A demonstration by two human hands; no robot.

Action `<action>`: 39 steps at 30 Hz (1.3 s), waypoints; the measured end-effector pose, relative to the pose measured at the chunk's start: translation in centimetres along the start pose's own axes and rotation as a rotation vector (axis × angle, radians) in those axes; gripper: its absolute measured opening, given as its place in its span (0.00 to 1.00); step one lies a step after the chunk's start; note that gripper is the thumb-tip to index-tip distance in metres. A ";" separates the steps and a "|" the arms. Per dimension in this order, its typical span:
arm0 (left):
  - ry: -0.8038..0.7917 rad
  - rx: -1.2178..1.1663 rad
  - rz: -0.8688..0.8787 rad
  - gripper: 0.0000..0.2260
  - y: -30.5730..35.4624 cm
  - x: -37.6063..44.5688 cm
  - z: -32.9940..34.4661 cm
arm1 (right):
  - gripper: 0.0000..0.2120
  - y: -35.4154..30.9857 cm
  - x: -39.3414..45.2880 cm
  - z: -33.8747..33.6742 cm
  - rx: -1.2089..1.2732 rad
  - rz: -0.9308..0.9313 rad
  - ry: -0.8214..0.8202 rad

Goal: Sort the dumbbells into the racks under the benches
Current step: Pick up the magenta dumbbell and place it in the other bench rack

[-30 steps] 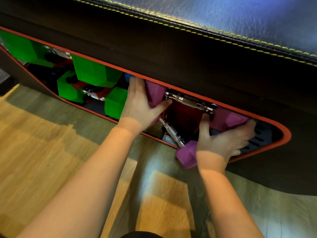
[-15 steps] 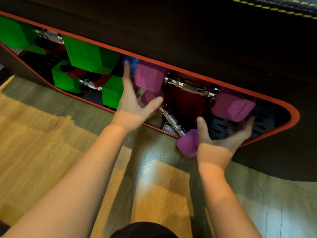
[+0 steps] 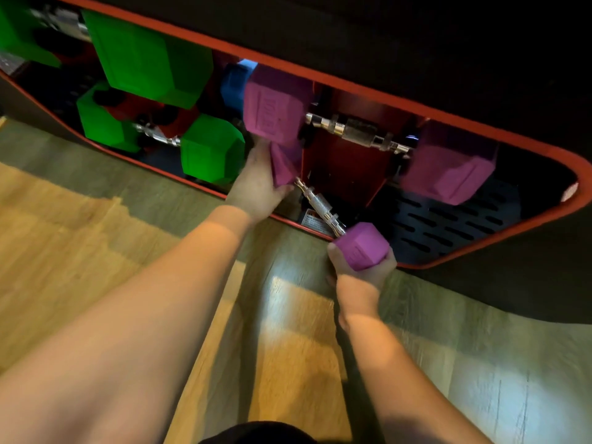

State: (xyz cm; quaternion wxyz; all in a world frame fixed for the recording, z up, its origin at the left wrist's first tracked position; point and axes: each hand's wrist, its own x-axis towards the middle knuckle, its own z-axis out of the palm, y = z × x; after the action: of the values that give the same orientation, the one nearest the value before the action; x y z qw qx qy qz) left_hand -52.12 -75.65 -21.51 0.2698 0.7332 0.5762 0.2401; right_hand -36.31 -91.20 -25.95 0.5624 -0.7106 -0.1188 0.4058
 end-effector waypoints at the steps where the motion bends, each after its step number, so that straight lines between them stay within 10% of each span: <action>1: -0.009 0.003 -0.002 0.37 0.0 0.2 -0.1 | 0.45 0.1 0.0 -0.1 0.035 0.015 -0.005; 16: -0.028 0.084 -0.221 0.41 1.2 -0.4 1.5 | 0.41 -5.0 4.7 -0.6 -0.340 -0.320 0.129; 22: -0.041 0.228 -0.274 0.54 3.1 -0.8 3.0 | 0.57 -5.2 4.1 1.2 -0.864 -0.260 0.153; 39: 0.003 0.236 -0.314 0.49 2.8 -0.4 3.0 | 0.51 -5.1 4.3 1.8 -0.922 -0.286 0.208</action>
State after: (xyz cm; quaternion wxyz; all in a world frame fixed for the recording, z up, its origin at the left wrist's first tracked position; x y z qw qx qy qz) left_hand -48.24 -76.95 -21.83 0.2151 0.6604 0.7082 0.1268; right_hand -33.34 -85.51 -23.33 0.2484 -0.8987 -0.3258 0.1567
